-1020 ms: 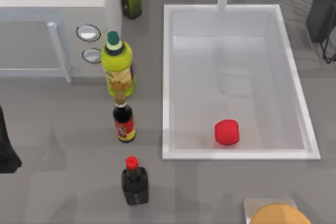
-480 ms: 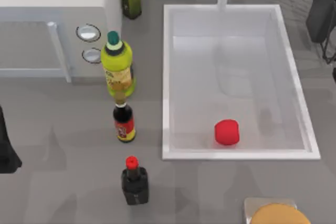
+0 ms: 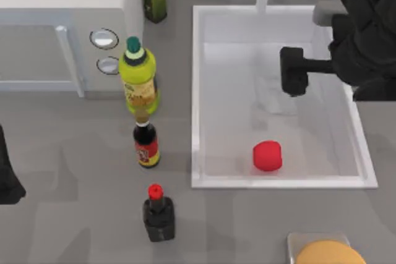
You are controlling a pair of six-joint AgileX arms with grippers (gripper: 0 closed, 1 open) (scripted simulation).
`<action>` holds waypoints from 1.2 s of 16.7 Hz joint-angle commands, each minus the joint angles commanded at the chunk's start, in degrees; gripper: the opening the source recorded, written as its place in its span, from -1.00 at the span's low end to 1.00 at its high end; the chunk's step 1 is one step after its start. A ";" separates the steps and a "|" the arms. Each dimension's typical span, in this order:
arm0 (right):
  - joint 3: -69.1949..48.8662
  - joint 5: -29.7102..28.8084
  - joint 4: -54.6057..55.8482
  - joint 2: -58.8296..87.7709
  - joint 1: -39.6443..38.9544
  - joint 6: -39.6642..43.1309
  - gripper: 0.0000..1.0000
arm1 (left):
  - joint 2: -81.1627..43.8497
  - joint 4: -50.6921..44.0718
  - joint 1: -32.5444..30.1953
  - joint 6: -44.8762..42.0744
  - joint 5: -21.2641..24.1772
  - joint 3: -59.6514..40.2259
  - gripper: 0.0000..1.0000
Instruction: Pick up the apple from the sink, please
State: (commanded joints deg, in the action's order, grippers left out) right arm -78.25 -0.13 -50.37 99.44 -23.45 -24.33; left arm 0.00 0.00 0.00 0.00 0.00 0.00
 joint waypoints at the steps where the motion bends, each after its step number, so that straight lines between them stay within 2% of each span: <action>1: -3.72 -0.01 -2.38 5.03 -1.11 -1.15 1.00 | 0.00 0.00 0.00 0.00 0.00 0.00 1.00; 7: -17.96 -0.03 -11.58 23.77 -5.39 -5.59 1.00 | 0.00 0.00 0.00 0.00 0.00 0.00 1.00; 14: -18.83 -0.01 -12.04 25.21 -5.44 -5.90 1.00 | 0.00 0.00 0.00 0.00 0.00 0.00 1.00; 17: -16.86 -0.05 -7.94 27.83 -5.49 -5.94 1.00 | 0.00 0.00 0.00 0.00 0.00 0.00 1.00; 20: -13.46 -0.10 1.50 32.74 -5.62 -6.04 1.00 | 0.00 0.00 0.00 0.00 0.00 0.00 1.00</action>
State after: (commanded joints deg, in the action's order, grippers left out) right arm -91.71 -0.23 -48.87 132.18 -29.07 -30.37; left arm 0.00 0.00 0.00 0.00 0.00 0.00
